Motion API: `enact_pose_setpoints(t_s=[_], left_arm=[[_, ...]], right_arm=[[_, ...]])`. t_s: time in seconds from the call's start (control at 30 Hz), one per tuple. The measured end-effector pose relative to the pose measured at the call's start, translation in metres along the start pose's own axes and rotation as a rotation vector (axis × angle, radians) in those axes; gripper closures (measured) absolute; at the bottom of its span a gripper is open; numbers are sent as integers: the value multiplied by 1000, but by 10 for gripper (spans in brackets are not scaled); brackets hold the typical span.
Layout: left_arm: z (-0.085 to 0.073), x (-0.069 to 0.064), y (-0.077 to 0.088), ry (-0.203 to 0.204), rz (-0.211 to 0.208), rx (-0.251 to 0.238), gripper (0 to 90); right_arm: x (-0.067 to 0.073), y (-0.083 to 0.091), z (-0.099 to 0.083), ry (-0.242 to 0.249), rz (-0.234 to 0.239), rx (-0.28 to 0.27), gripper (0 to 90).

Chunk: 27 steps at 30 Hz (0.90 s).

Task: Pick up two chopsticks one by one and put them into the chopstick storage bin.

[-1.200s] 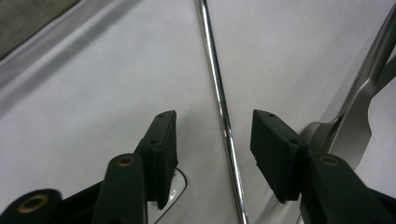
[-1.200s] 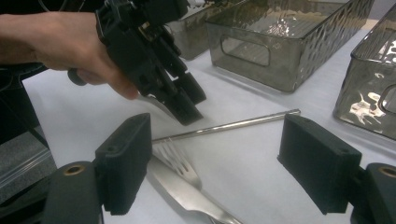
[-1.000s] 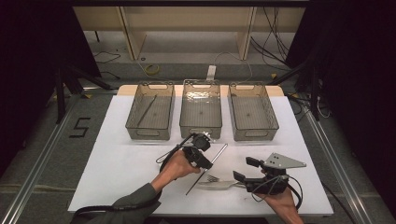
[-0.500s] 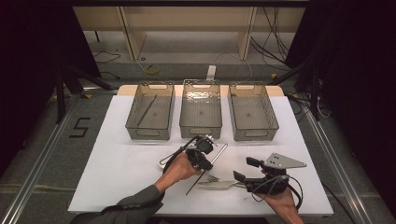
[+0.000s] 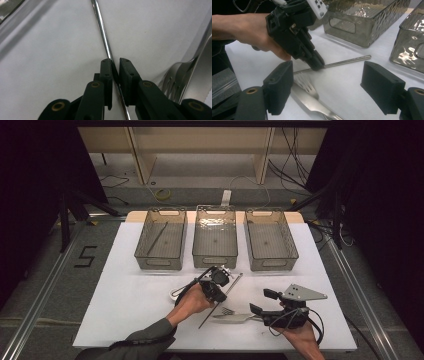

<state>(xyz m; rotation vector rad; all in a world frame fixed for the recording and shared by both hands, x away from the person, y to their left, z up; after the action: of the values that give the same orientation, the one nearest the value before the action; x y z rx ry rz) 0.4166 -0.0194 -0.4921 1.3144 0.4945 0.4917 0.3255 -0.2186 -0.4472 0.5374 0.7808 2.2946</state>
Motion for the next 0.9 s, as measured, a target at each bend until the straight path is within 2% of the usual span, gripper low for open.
enact_pose_setpoints(t_s=[0.53,0.6,0.7,0.9], left_arm=[[0,0,1,-10,12,4,846],[0,1,0,1,-1,-1,849],[0,1,0,-10,6,5,852],[0,3,1,-4,-20,-5,853]], right_arm=[[0,0,0,-3,1,3,268],[0,0,0,-4,3,3,269],[-1,0,0,-4,5,1,269],[-1,1,0,-4,3,-4,269]])
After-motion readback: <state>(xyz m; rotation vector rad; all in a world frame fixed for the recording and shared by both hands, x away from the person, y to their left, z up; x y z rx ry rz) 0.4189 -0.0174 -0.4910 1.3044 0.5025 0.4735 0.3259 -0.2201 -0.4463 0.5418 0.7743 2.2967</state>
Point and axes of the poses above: each handheld gripper's, and its own axes: y roughly backward along the jaws, z roughly out of its top, x roughly to its left, the point moved 3 cm from there along -y, roughly forward along the jaws, and after that the axes turned 14 degrees about x, right-handed, at the moved point
